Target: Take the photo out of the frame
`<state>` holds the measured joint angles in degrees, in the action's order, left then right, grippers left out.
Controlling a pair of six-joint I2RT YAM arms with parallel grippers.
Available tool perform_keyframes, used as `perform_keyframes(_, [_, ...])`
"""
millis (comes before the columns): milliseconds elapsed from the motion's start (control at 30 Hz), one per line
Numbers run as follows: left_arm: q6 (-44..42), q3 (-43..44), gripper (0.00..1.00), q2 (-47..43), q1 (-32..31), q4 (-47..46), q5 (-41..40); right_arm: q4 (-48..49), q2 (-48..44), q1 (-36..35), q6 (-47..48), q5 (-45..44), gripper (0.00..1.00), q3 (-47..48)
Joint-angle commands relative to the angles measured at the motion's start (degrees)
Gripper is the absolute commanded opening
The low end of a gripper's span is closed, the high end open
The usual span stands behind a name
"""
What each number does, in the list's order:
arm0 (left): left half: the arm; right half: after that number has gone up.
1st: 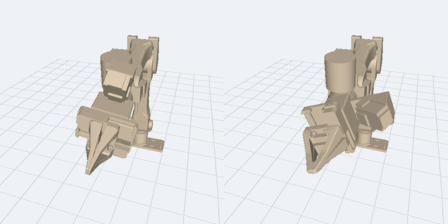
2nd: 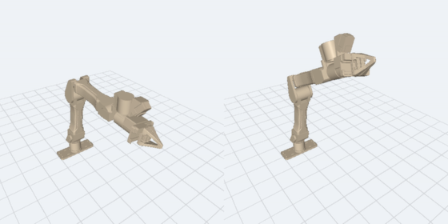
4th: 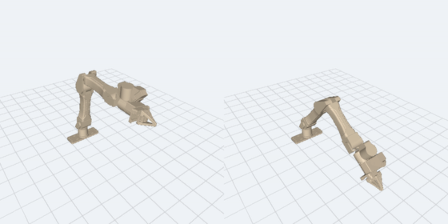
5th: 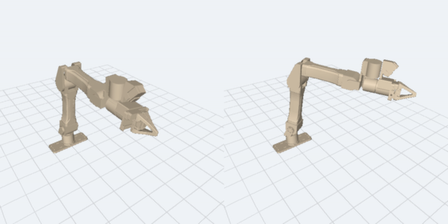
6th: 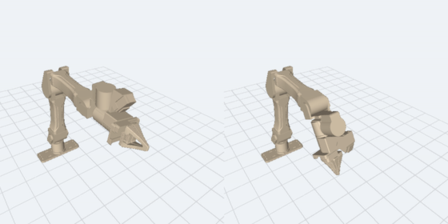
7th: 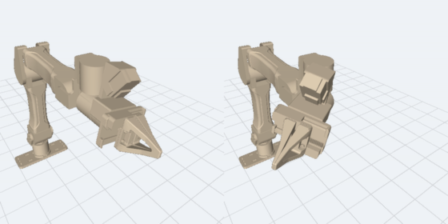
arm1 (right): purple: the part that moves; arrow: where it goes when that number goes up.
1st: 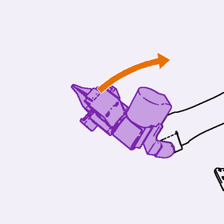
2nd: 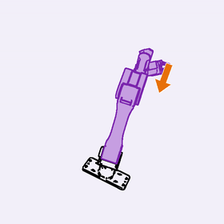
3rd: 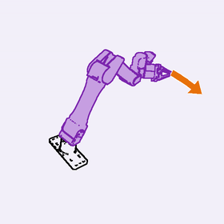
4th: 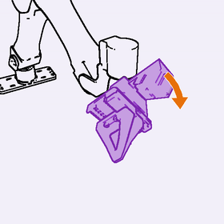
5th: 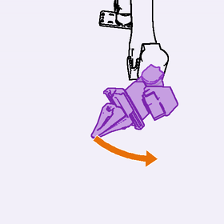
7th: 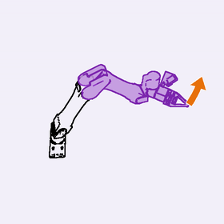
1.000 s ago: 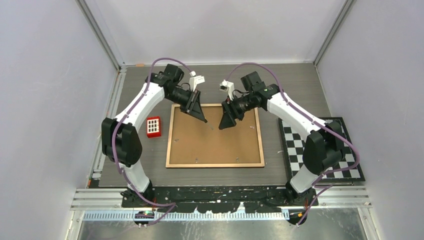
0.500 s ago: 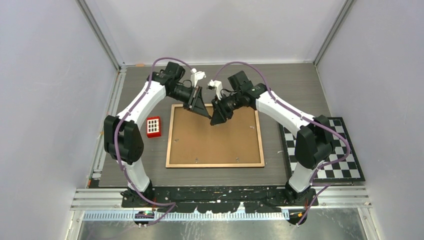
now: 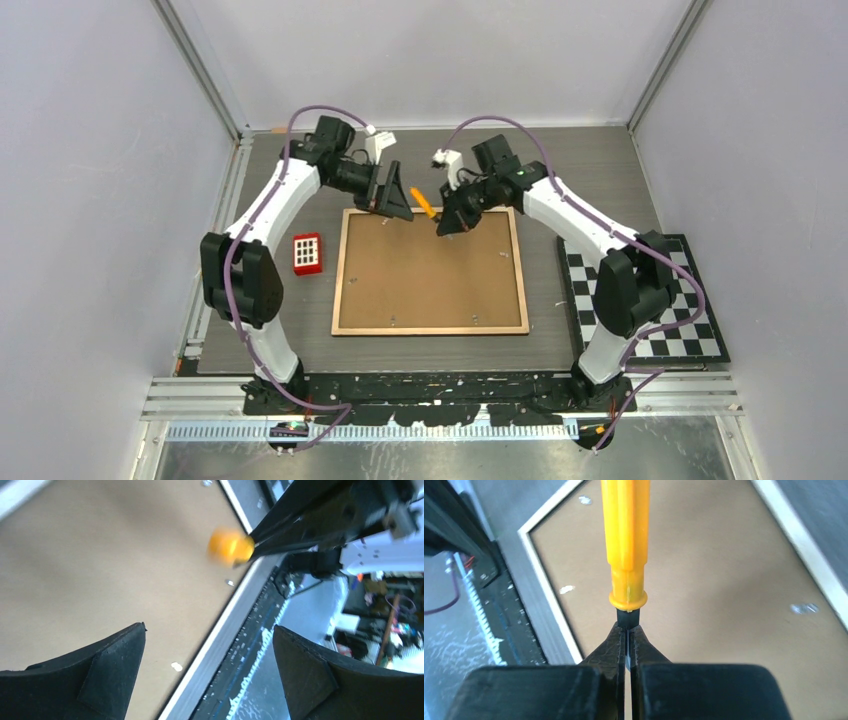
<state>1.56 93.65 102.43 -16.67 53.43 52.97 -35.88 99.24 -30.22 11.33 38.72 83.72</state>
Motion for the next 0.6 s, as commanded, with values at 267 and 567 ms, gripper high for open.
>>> perform_keyframes(267, [-4.15, 0.88, 1.0, -5.24, 6.46, -2.44, -12.4, -8.55, 8.01, 23.08, -4.12, -22.3, 0.0, 9.68])
perform_keyframes(567, [-8.13, -0.15, 1.0, -7.62, 6.47, -0.84, -22.61, -15.39, 21.41, 34.44, -3.42, -33.58, 0.0, 20.1])
